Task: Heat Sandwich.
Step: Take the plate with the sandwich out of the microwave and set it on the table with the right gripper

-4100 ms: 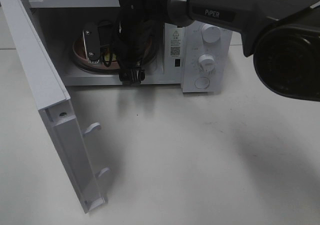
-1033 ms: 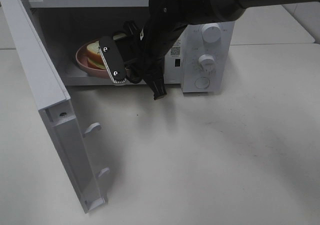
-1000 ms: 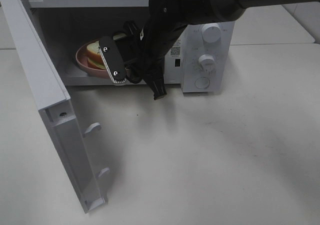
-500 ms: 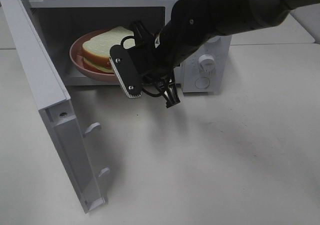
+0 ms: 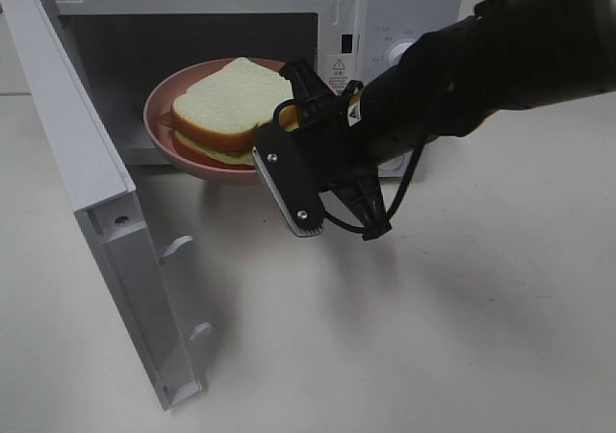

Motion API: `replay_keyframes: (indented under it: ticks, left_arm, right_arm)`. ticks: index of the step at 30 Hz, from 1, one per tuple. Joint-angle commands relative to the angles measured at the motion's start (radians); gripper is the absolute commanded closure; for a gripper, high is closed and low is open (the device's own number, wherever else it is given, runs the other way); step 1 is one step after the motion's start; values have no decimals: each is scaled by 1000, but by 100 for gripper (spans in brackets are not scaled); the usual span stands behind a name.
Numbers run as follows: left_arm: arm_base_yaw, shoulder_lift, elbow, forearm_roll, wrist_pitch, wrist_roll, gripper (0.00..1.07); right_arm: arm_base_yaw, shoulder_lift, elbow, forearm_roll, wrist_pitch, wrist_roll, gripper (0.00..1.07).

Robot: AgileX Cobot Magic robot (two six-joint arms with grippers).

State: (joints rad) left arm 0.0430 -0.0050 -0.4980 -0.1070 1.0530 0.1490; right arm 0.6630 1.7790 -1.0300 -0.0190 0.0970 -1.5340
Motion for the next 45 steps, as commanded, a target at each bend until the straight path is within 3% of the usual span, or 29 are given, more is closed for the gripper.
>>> replay_keyframes:
  ticks: [1, 11, 21, 45]
  left_arm:
    - [-1, -26, 3, -4, -12, 0, 5]
    - [-1, -26, 3, -4, -12, 0, 5]
    - [-1, -26, 3, -4, -12, 0, 5]
    - [-1, -26, 3, -4, -12, 0, 5]
  right_arm:
    - [-9, -69, 55, 6, -58, 11, 107]
    - [-9, -239, 265, 6, -56, 13, 107]
    - [-9, -404, 391, -1, -3, 17, 107]
    - [-9, -782, 555, -34, 225, 55, 107]
